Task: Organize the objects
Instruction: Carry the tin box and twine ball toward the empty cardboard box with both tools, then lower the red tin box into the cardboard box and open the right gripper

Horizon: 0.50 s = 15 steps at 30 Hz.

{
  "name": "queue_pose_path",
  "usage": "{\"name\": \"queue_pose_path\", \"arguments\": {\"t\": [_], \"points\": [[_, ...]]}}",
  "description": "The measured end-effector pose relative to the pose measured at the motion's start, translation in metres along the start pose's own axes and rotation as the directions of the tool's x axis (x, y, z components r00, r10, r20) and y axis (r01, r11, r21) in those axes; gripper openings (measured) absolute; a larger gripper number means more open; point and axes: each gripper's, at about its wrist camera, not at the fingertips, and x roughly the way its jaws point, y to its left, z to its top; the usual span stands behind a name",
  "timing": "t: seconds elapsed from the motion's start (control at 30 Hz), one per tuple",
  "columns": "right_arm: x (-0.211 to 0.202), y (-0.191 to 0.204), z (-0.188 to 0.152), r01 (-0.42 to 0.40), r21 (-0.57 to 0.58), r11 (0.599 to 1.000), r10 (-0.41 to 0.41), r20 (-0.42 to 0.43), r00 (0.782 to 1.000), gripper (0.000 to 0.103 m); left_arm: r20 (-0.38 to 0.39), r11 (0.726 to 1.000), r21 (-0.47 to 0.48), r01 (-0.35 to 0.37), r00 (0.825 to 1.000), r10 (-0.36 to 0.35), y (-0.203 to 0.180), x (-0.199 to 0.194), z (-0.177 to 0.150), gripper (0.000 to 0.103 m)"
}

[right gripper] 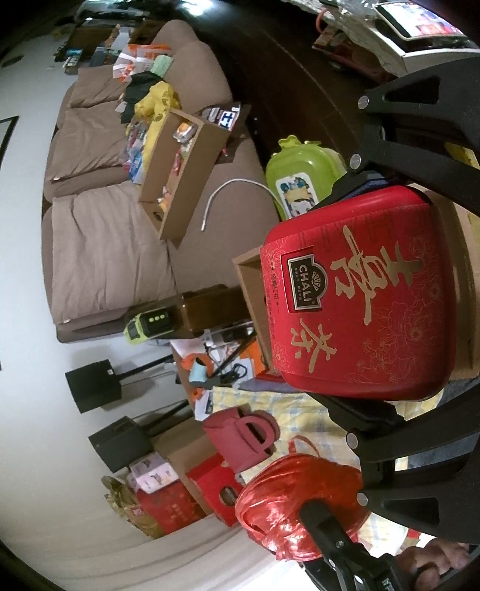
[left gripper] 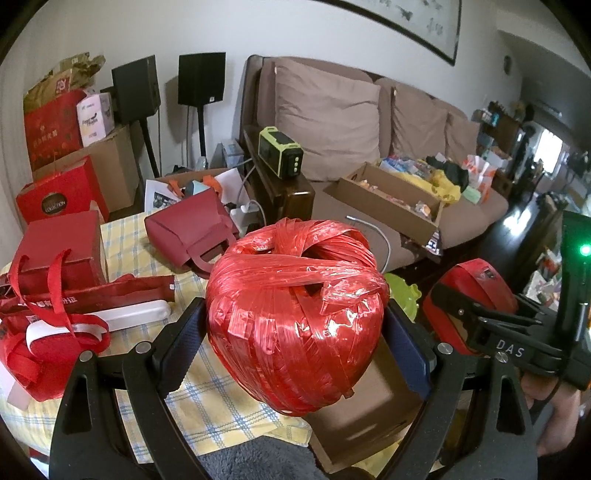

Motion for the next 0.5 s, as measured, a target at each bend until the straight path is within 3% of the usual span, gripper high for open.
{"name": "queue_pose_path", "arguments": {"t": [0.5], "points": [[0.033,-0.009,-0.014,0.016,0.007,1.000,-0.015,-0.081,0.997,0.085,-0.040,1.000,0.004,-0.009,0.999,0.010,-0.001,0.027,-0.006,0.091]]}}
